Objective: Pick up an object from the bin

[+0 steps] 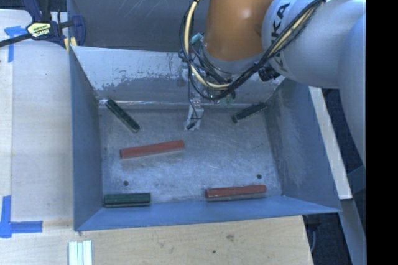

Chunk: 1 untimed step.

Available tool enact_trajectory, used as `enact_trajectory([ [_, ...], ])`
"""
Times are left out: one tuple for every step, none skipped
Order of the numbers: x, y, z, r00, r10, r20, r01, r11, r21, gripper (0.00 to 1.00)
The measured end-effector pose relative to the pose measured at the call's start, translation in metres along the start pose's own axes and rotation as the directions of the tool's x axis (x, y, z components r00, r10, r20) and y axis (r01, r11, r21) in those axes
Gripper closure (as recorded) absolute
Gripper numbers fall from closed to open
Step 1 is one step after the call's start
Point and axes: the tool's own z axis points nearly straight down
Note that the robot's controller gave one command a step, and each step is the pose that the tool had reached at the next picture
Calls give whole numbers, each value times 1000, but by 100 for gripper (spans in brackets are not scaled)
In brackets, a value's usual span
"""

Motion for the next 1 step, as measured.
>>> enact_trajectory([
  [35,23,112,999,-37,0,37,999,0,0],
])
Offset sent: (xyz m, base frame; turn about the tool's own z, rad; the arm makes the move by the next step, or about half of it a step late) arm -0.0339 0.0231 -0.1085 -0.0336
